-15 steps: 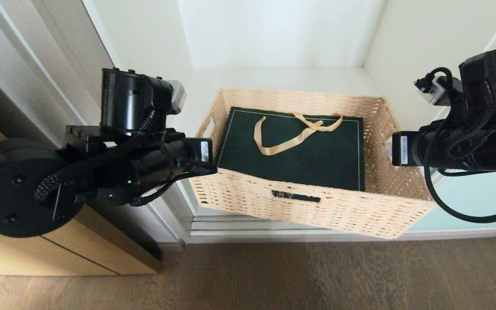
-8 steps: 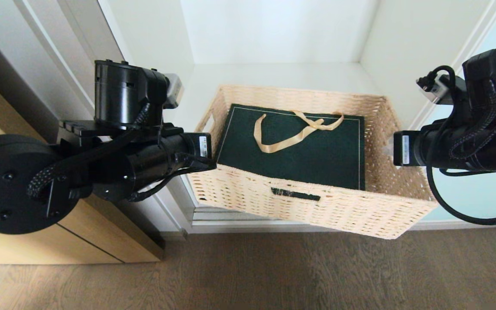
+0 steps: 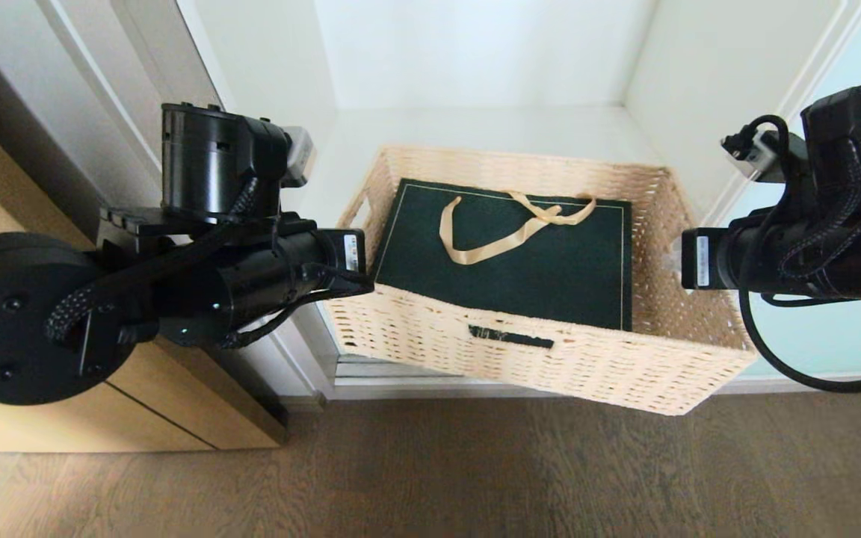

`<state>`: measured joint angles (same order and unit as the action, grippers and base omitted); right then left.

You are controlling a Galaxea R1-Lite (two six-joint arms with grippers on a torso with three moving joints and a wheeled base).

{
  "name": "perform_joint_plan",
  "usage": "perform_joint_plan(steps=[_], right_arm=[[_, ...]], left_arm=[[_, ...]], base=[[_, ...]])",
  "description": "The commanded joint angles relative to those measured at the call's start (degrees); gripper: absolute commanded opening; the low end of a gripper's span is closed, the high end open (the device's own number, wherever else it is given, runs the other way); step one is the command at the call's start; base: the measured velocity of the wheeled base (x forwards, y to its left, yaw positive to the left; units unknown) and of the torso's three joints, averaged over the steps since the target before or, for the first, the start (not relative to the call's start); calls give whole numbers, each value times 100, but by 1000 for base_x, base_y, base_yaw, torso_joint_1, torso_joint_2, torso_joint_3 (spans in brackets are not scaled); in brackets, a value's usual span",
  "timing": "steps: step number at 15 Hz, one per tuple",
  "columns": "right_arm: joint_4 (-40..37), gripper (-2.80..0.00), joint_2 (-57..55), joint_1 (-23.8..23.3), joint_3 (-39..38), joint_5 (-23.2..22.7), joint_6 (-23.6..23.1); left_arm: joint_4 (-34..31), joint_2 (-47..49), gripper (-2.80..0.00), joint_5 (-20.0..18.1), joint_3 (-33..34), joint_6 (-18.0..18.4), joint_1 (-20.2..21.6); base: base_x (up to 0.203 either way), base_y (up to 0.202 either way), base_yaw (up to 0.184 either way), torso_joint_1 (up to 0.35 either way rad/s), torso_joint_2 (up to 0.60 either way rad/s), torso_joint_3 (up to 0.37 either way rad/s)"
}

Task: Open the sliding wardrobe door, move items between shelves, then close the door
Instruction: Place the basket on the lower shelf

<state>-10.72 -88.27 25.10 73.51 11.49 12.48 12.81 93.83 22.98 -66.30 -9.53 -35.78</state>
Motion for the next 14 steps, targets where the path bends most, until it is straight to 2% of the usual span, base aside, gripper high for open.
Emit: perform_joint_plan(steps=[1, 4, 6, 14], right_arm=[[-10, -280, 3, 4, 6, 2, 9], [-1, -280, 3, 12, 6, 11, 9], [-10, -280, 21, 12, -13, 11, 9], [-10, -280, 167, 145, -228, 117, 9]], left_arm=[[11, 4, -280, 14, 29, -5, 1], [11, -32, -280, 14, 4, -6, 1], [11, -32, -280, 22, 50, -5, 1], [11, -5, -280, 101, 135, 4, 1]], base=[[-189, 0, 0, 5, 2, 11], [-196, 0, 0, -2, 5, 3], [-87, 0, -7, 7, 0, 5], [0, 0, 0, 0, 0, 0]])
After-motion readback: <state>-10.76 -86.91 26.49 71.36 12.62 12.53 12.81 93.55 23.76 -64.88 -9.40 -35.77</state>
